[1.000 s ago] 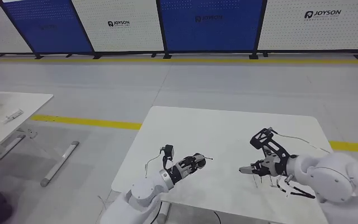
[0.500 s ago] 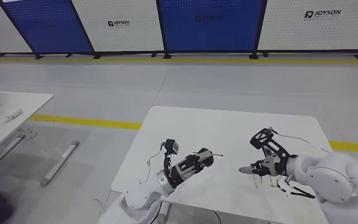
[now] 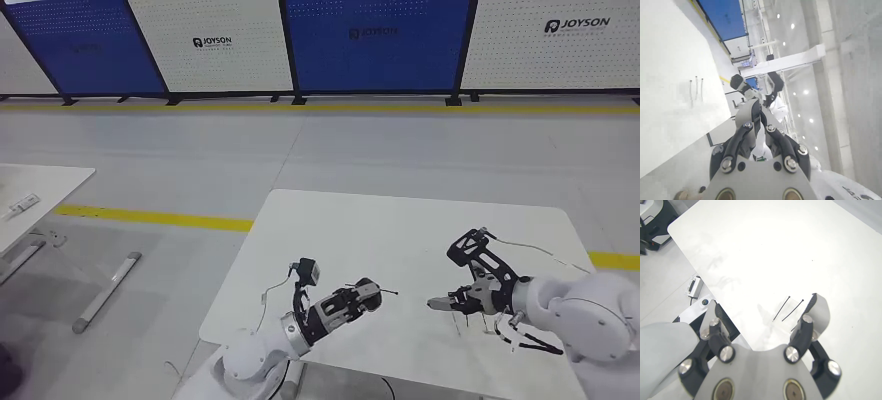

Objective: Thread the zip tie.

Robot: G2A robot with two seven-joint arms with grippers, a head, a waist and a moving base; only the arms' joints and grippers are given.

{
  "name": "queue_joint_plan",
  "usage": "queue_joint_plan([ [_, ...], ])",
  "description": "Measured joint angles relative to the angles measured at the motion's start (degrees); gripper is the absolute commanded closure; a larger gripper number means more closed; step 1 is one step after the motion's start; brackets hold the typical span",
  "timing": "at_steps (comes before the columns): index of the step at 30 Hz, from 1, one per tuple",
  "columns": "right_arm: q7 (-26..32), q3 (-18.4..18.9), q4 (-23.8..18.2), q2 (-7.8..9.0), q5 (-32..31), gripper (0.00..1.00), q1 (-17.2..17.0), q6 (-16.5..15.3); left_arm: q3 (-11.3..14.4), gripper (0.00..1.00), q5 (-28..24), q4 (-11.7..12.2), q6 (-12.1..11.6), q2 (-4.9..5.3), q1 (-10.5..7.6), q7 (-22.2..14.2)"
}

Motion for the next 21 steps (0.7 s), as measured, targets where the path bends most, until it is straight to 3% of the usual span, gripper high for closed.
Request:
queue_joint_plan([
  [4,0.0,0.0,0.0,0.0,0.0,0.0,0.0,0.0,2.0,1.0,-1.6,5.7,1.8,-0.32,-3.05,-0.4],
  [8,0.0,0.0,0.0,0.0,0.0,0.0,0.0,0.0,3.3,1.0,-0.7,9.1,3.0,-0.29,-5.01,-3.0],
  [16,-0.1,0.0,0.0,-0.01,0.1,0.0,-0.1,-0.1,3.5,1.0,-0.3,9.2,3.0,-0.25,-5.16,-3.5],
  [19,-0.9,0.7,0.9,0.13,3.2,0.0,-0.3,-1.8,3.5,1.0,-0.3,9.2,3.0,-0.26,-5.16,-3.5],
  [21,1.7,1.6,2.4,0.4,5.1,0.0,0.1,-1.2,3.5,1.0,-0.3,9.2,3.0,-0.26,-5.16,-3.5],
])
